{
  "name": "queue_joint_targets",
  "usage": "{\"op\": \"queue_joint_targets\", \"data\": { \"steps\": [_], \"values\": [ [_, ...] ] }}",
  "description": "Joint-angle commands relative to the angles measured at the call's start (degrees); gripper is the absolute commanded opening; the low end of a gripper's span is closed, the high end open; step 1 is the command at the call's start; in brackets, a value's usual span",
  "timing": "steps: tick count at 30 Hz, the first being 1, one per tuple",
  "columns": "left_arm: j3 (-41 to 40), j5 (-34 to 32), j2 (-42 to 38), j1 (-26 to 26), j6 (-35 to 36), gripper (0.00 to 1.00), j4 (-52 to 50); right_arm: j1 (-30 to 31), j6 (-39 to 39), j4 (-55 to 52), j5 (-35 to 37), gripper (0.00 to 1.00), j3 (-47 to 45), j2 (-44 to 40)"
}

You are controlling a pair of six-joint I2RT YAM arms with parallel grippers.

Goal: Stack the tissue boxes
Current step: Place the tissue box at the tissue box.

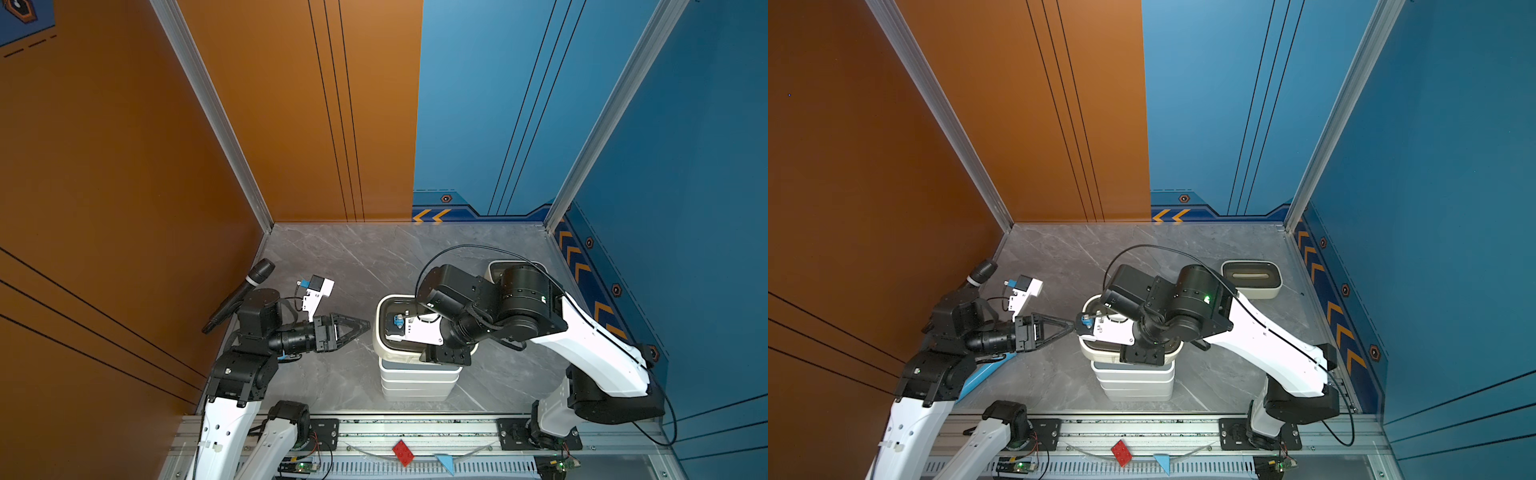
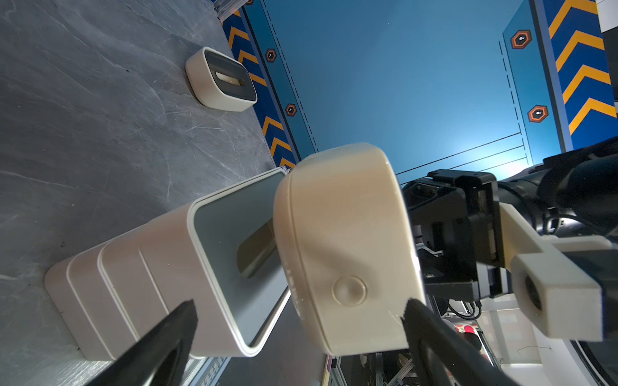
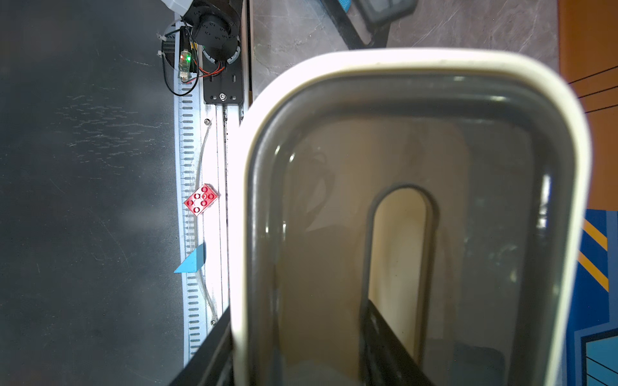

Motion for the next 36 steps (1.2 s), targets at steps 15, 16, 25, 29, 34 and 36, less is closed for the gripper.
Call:
{"op": "queue_joint_targets", "data": {
  "steps": [15, 16, 25, 29, 34, 36],
  "values": [
    [-1.12, 1.83, -0.41, -1.11, 2.7, 0.98, -0.14, -0.91, 0.4, -9.18, 1.5, 0.15, -2.95, 0.21],
    [-1.17, 1.8, -0.3, -1.11, 2.68, 0.98, -0.14, -0.99, 0.36, -9.18, 1.56, 0.15, -2.95, 0.21],
    [-1.51, 1.73, -1.41, -1.46, 3.05, 0.98, -0.1, -2.21, -0.06, -9.27, 0.73, 0.14, -3.31, 0.43],
    [-0.69, 1.9, -1.35, -1.61, 2.58, 0.98, -0.14, -2.38, 0.28, -9.18, 1.22, 0.14, -3.63, 0.18],
    [-0.08, 1.78, -0.99, -1.8, 2.72, 0.98, -0.13, -2.43, 0.49, -9.1, 1.98, 0.14, -3.92, -0.24],
    [-0.26, 1.67, -0.78, -1.81, 2.89, 0.98, -0.14, -2.4, 0.56, -9.05, 2.72, 0.14, -3.83, -0.41]
  ]
}}
